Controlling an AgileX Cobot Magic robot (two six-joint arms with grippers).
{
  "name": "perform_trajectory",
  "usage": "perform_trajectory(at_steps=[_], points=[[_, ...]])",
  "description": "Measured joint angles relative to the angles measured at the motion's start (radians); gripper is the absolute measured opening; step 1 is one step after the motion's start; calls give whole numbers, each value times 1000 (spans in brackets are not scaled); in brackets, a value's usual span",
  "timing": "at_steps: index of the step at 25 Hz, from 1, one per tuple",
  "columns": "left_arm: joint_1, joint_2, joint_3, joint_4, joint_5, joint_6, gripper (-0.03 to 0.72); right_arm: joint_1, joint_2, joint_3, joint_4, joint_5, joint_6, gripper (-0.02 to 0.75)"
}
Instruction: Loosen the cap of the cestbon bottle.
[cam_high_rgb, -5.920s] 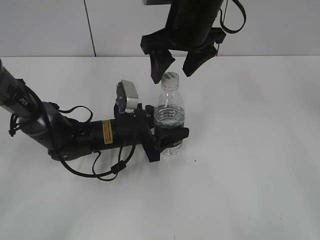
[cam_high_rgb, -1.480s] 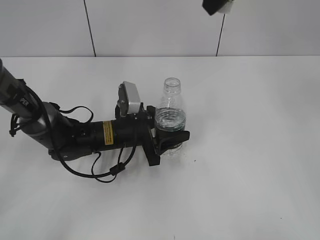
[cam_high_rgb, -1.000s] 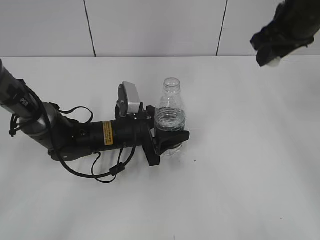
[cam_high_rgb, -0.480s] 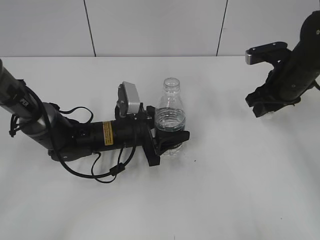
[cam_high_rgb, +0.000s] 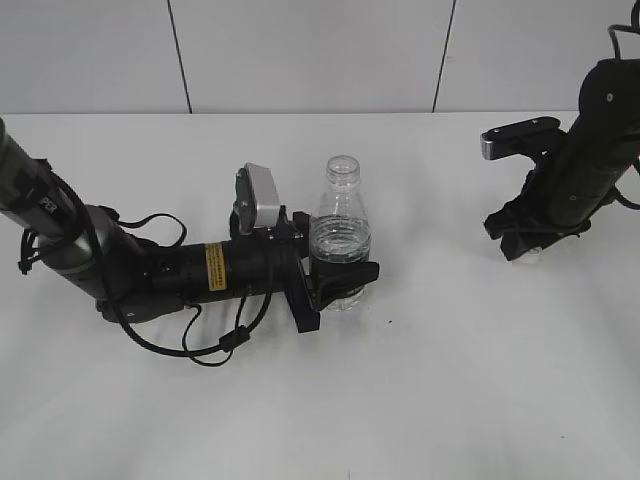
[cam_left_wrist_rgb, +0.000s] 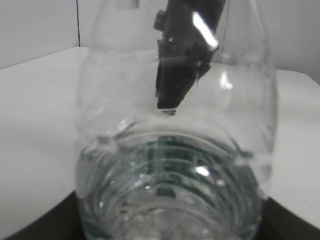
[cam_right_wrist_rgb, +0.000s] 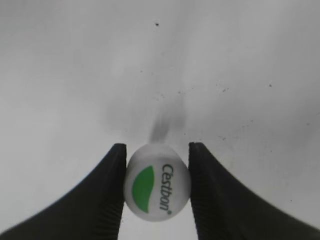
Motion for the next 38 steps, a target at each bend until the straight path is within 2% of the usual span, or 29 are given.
perform_trajectory(at_steps=[7,10,14,18,20,27,33,38], points=[[0,0,0,-1,0,0,400,0,26,0,0,-1,0,293],[0,0,0,-1,0,0,400,0,28,0,0,-1,0,319],[0,0,0,-2,0,0,400,0,28,0,-1,-3,0,401],[0,0,0,-3,0,0,400,0,28,0,-1,-4,1,553],[0,0,0,-4,0,0,400,0,28,0,-1,-4,1,596],[-1,0,0,-6,0,0,407,0,4,0,0,-2,2,605],[-1,10,2,-6,58,-3,557,0,0,0,0,-1,2,593],[-1,8,2,-4,64,-12,578,0,0,0,0,1,3,590]])
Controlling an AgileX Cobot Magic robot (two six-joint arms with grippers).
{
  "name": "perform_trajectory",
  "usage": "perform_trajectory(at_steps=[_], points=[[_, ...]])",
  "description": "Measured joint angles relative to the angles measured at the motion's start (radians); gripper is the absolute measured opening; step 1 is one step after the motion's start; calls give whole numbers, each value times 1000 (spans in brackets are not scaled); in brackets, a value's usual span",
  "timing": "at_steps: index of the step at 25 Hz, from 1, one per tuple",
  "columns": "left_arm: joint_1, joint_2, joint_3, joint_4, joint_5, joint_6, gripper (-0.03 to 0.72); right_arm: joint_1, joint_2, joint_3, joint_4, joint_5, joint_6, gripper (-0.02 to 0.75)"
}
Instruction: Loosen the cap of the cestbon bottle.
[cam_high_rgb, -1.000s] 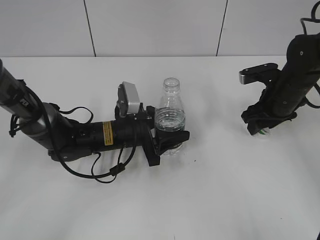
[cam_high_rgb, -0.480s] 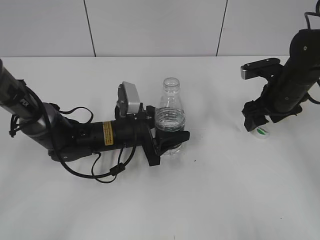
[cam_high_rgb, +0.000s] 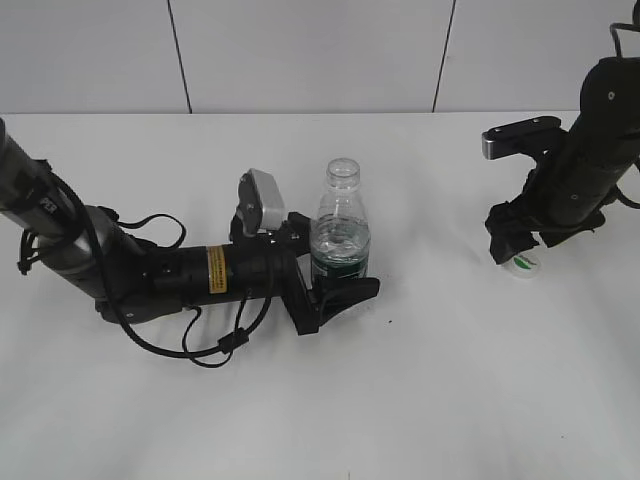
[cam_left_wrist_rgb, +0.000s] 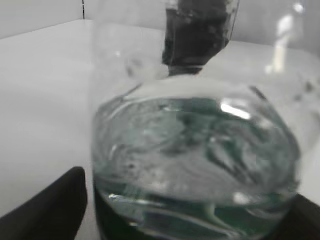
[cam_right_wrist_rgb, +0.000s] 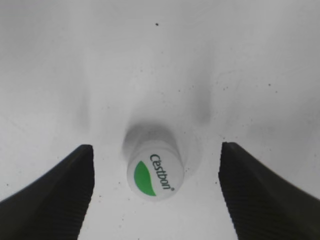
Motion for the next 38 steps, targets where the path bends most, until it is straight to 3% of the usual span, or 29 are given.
perform_trajectory(at_steps=[14,26,32,38], points=[[0,-157,0,16,3,-143,580,0,0,0,0,32,0,590],[0,-366,0,93,17,-424,580,0,-9,-1,42,47,0,589],[0,-524,1,91,267,-506,580,0,-110,-11,49,70,0,589],[23,-685,1,-67,606,-512,573,0,-225,-11,49,80,0,589]])
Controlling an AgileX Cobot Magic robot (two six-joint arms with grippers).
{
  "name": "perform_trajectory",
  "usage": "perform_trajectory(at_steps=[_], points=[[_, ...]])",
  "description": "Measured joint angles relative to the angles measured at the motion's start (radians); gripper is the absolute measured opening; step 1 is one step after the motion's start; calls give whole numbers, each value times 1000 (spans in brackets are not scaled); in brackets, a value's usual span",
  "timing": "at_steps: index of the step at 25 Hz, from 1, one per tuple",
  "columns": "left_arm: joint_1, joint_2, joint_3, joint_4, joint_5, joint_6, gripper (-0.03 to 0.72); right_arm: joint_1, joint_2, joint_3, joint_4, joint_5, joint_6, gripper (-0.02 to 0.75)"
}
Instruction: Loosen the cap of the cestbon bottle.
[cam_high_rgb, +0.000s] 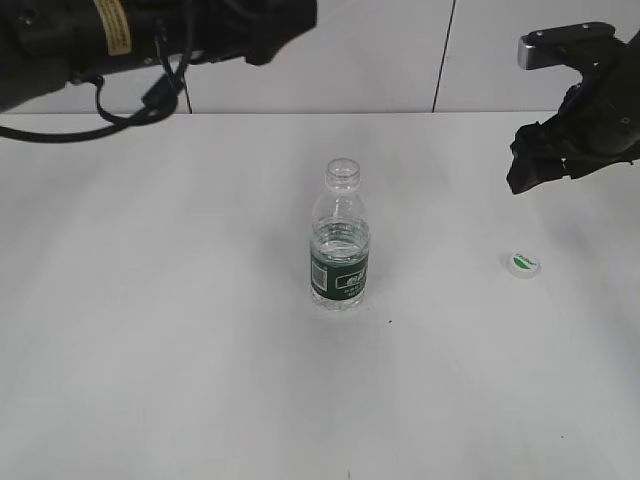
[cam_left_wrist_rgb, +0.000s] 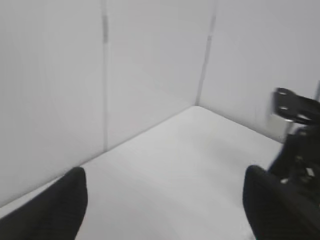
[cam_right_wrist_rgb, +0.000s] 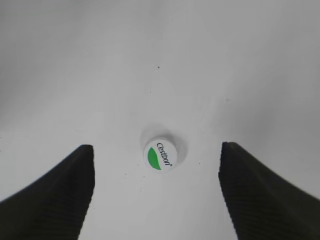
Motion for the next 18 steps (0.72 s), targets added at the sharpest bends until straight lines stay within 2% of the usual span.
perform_trajectory(at_steps=[3,10,14,16,18], points=[[35,-55,0,-46,157,-2,564,0,-37,-7,0,37,0,589],[91,-141,0,-58,565,-8,559,0,-57,-28,0,241,8,589],[129,-156,0,-82,752,-6,559,0,-61,-28,0,300,12,589],[147,-156,0,-144,851,49,559,0,-77,-28,0,303,13,589],[174,-156,0,-267,926,171,559,0,-101,-28,-1,304,14,589]])
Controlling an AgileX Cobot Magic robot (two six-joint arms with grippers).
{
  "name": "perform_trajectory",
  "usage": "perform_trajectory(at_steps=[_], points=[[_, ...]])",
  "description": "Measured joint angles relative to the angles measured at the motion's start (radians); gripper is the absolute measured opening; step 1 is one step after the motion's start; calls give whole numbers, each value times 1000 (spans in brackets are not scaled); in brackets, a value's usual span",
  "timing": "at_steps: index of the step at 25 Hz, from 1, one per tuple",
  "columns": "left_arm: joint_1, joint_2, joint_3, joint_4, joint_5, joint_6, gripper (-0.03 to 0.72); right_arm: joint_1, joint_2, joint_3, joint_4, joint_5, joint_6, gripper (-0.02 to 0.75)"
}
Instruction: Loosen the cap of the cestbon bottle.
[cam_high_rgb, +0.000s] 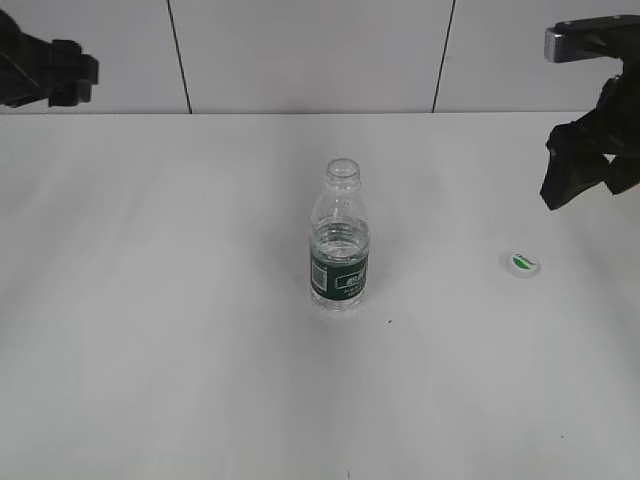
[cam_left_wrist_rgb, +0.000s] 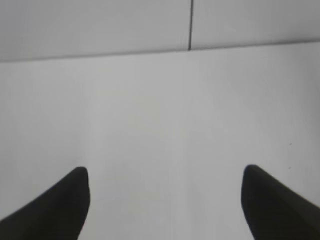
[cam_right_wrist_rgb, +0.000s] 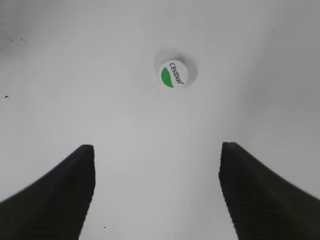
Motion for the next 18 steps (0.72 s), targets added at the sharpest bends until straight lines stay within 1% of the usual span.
perform_trajectory(at_steps=[4,8,10,13,18], points=[[87,0,-10,-214,119,198,559,0,-38,0,0,4,0,589],[176,0,-40,-397,241,379,559,0,-55,-1,-9,11,5,589],[217,0,-54,-460,283,443,559,-6,-58,-1,-19,6,17,589],[256,0,-80,-503,328,501,559,-23,-58,-1,-22,-10,26,589],[262,0,-89,-532,340,547,559,-89,-58,-1,-22,-14,35,589]])
